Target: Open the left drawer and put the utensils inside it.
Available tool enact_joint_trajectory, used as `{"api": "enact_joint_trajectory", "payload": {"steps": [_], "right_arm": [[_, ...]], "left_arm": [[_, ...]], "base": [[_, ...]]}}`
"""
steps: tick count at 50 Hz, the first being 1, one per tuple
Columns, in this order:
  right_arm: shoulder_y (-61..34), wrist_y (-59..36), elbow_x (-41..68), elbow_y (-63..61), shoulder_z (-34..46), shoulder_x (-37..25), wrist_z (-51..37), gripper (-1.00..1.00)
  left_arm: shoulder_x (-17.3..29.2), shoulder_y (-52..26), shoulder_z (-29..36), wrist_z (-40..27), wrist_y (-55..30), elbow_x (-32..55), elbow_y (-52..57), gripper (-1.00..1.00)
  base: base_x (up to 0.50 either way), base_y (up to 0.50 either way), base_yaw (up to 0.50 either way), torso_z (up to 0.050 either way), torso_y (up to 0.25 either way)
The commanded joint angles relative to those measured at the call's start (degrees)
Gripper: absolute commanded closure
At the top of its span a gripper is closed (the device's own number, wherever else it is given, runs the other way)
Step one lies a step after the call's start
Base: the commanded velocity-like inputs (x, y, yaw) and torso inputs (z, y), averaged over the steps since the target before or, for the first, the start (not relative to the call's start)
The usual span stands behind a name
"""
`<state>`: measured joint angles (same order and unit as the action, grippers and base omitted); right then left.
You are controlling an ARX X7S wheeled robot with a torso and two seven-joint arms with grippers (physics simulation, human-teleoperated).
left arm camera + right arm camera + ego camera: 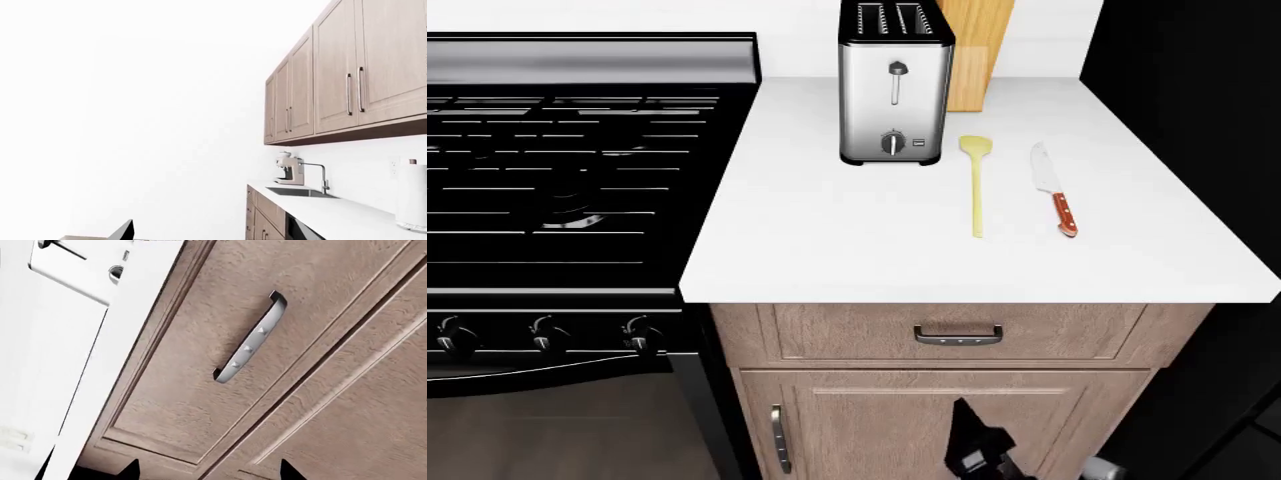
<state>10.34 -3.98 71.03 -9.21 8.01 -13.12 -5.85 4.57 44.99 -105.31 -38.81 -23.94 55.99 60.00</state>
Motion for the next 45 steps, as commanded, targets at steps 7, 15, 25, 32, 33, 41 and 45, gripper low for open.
{"api": "enact_joint_trajectory", "payload": {"steps": [7, 15, 25, 32, 33, 41, 45], "right_arm": [[-5.39, -4.71, 11.11, 9.87, -1.02, 0.53, -2.07, -1.0], [-7.64, -6.43, 14.94, 12.63, -1.33, 0.89, -1.52, -1.0], [-10.62, -8.75, 19.62, 13.88, -1.66, 1.13, 0.15, -1.0], [-11.73, -10.38, 20.88, 10.89, -1.06, 0.4, 0.94, -1.0], [-11.89, -10.58, 21.22, 10.24, -1.05, 0.36, 0.93, -1.0], [-12.8, -9.27, 21.11, 9.07, -1.79, 0.56, 0.11, -1.0], [-12.94, -7.82, 20.83, 9.88, -2.63, 0.83, -0.88, -1.0]], "left_arm": [[-0.13, 0.0, 3.14, -0.25, 0.96, -2.97, 0.0, -1.0], [-0.34, 0.0, 4.74, -0.16, 1.44, -4.51, 0.0, -1.0], [0.15, 0.0, 5.24, -0.34, 1.09, -4.96, 0.0, -1.0], [0.38, 0.0, 5.19, -0.4, 0.93, -5.01, 0.0, -1.0], [0.37, 0.0, 5.26, -0.36, 0.96, -5.1, 0.0, -1.0], [0.49, 0.0, 3.81, -0.09, 0.42, -4.06, 0.0, -1.0], [0.32, 0.0, 4.02, -0.04, 0.5, -4.27, 0.0, -1.0]], "base": [[0.0, 0.0, 0.0, 0.0, 0.0], [0.0, 0.0, 0.0, 0.0, 0.0], [0.0, 0.0, 0.0, 0.0, 0.0], [0.0, 0.0, 0.0, 0.0, 0.0], [0.0, 0.0, 0.0, 0.0, 0.0], [0.0, 0.0, 0.0, 0.0, 0.0], [0.0, 0.0, 0.0, 0.0, 0.0]]}}
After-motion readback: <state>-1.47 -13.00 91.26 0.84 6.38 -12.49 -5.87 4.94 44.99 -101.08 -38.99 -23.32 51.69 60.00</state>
